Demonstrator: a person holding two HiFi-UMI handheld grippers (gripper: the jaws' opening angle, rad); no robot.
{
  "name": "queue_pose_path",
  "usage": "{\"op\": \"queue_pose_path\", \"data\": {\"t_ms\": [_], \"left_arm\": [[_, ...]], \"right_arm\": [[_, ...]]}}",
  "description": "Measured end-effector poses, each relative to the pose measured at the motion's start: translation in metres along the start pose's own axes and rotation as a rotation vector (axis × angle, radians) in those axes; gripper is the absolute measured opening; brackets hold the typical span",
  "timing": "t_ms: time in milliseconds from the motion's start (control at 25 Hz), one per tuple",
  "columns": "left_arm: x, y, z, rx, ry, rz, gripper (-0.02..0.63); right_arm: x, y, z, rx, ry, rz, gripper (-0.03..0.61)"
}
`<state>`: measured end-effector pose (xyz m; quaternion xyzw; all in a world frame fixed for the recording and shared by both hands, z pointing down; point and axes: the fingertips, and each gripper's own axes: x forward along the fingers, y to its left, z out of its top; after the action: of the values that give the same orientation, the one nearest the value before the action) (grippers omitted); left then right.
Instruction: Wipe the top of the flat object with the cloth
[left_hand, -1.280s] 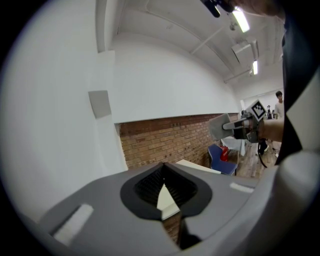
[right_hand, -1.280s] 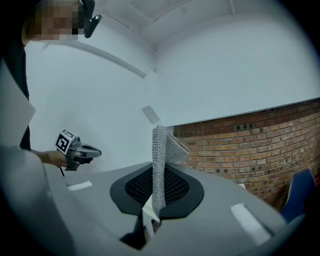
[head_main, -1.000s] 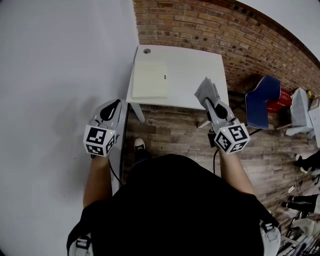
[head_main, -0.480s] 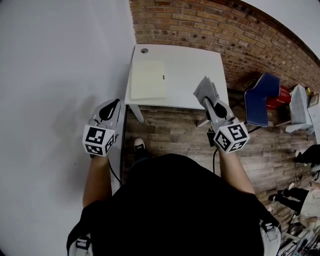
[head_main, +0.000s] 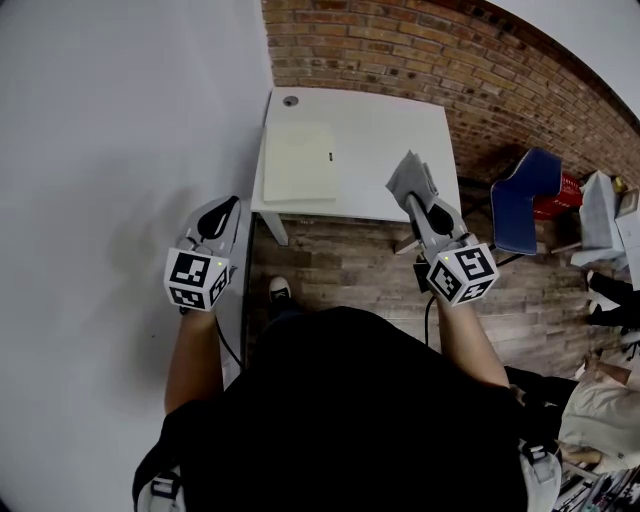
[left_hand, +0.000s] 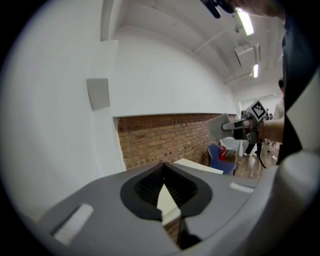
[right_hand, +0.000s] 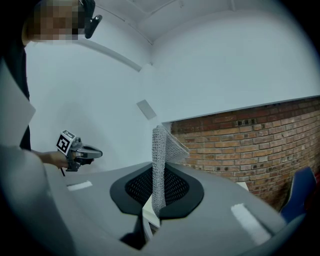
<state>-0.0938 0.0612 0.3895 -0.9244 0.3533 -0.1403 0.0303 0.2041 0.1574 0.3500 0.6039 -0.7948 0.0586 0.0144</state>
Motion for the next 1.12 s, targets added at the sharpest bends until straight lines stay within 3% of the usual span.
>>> {"op": "queue_pose_path", "data": {"t_ms": [600,1120], "left_arm": [[0.050,0.042,-0.004,-0.006,-0.004,-0.055,0.002],[0.118,0.104,0.029,-0.002,-0.048,-0.138,0.002]], "right_arm": [[0.047,-0.010,-0.003,0.003,0.022,-0.049,0.009],[0.101,-0.014,0.006,0.017,0.053,-0.128,0.009]]}}
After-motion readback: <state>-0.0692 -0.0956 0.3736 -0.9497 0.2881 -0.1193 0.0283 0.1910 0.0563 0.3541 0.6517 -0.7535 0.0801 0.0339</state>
